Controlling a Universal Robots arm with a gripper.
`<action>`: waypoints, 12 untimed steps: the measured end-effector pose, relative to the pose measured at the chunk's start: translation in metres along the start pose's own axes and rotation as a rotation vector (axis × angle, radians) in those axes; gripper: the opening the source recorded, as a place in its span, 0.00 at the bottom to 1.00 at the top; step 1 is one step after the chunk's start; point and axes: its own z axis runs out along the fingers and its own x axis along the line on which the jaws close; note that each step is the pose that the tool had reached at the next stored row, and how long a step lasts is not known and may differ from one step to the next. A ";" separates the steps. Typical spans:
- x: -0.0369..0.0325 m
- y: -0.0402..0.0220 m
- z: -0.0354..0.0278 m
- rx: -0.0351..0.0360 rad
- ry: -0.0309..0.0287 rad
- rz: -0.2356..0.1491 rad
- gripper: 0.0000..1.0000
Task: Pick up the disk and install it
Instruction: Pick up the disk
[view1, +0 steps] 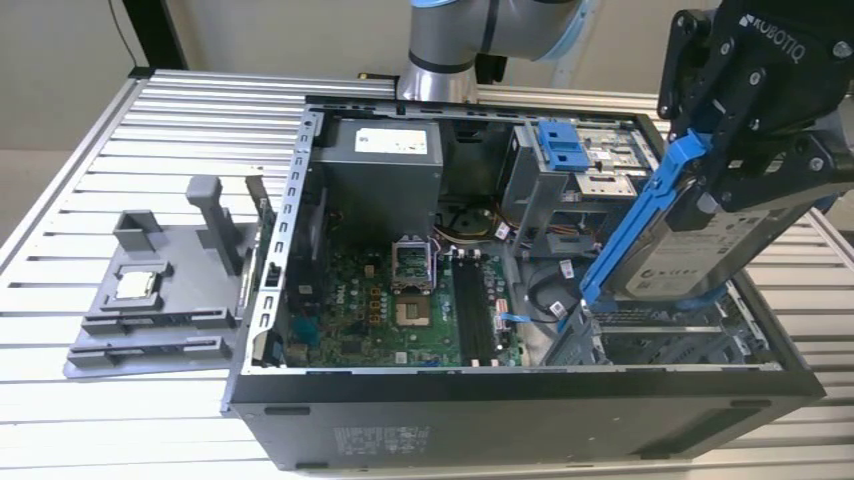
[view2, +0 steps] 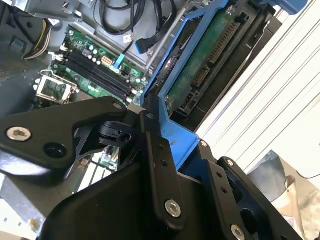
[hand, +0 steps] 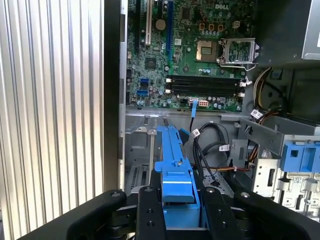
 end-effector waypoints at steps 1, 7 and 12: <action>0.0001 -0.0004 0.0005 0.0001 -0.0004 0.000 0.00; 0.0027 -0.0040 0.0060 0.0007 -0.0107 0.001 0.00; 0.0067 -0.0108 0.0104 0.0013 -0.0306 0.003 0.00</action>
